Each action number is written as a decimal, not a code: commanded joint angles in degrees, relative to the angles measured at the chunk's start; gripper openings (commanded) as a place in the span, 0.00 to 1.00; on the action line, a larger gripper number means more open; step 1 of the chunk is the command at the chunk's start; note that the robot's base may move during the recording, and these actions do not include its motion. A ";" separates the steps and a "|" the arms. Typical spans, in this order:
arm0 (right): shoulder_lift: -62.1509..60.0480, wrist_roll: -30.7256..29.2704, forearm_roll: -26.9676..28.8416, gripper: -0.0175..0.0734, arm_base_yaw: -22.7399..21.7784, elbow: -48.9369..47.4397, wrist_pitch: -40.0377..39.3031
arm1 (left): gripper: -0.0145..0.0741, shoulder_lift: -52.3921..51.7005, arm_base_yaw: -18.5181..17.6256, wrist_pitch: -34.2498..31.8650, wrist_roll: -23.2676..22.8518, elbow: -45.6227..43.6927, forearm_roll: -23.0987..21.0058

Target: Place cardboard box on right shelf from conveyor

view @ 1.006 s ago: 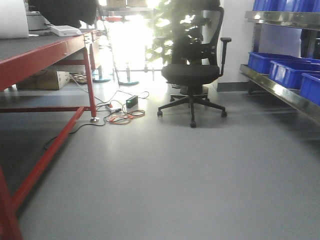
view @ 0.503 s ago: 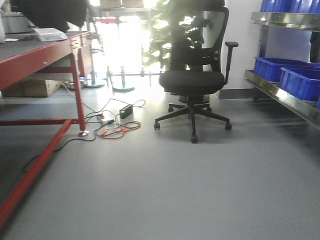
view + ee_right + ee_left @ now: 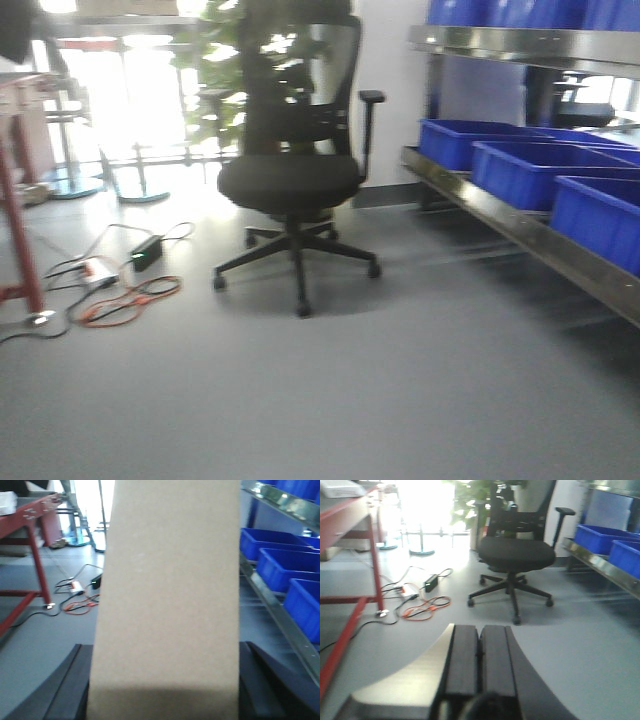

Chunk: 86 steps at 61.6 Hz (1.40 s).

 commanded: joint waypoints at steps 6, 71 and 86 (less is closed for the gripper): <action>0.83 -0.43 -0.78 0.42 -0.27 -1.61 -5.90 | 0.03 -0.96 0.23 -4.96 0.02 0.55 -0.34; 0.83 -0.43 -0.78 0.42 -0.27 -1.61 -5.91 | 0.03 -0.96 0.23 -4.96 0.02 0.55 -0.34; 0.83 -0.43 -0.78 0.42 -0.27 -1.61 -5.91 | 0.03 -0.96 0.23 -4.96 0.02 0.55 -0.34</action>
